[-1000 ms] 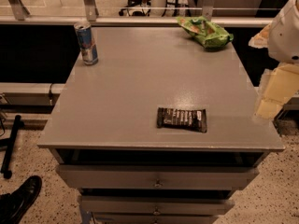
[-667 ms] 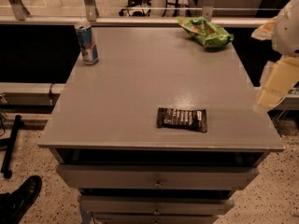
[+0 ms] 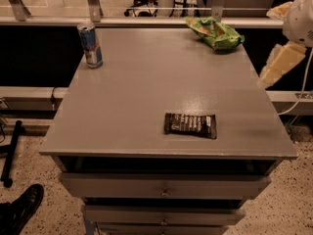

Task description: Move green rice chip bag near rxbar chocolate

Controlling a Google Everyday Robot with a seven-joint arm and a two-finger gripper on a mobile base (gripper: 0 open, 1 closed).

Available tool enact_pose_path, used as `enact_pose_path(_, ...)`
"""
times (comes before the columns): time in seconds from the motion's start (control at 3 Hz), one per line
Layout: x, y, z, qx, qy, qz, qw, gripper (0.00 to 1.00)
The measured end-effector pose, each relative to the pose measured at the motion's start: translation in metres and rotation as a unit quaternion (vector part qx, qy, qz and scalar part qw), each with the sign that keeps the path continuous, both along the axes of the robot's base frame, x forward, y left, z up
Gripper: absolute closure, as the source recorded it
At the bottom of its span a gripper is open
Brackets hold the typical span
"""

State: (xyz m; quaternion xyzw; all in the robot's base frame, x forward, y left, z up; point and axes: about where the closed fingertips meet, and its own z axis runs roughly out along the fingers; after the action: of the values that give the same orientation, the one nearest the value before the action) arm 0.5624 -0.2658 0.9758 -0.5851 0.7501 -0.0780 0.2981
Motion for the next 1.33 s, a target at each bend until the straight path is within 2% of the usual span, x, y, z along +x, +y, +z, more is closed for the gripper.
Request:
enact_pose_path(0.33,0.056,-0.013,-0.003,0.031,-0.045,-0.002,0.9985,0.0)
enact_pose_path(0.67,0.059,-0.011,-0.005,0.035,-0.046,-0.004,0.9983,0.0)
enact_pose_path(1.0,0.082,0.0,-0.022,0.068,-0.055,-0.021,0.996,0.0)
enact_pose_path(1.33,0.129,0.003,-0.036,0.102,-0.079,-0.05,0.9903,0.0)
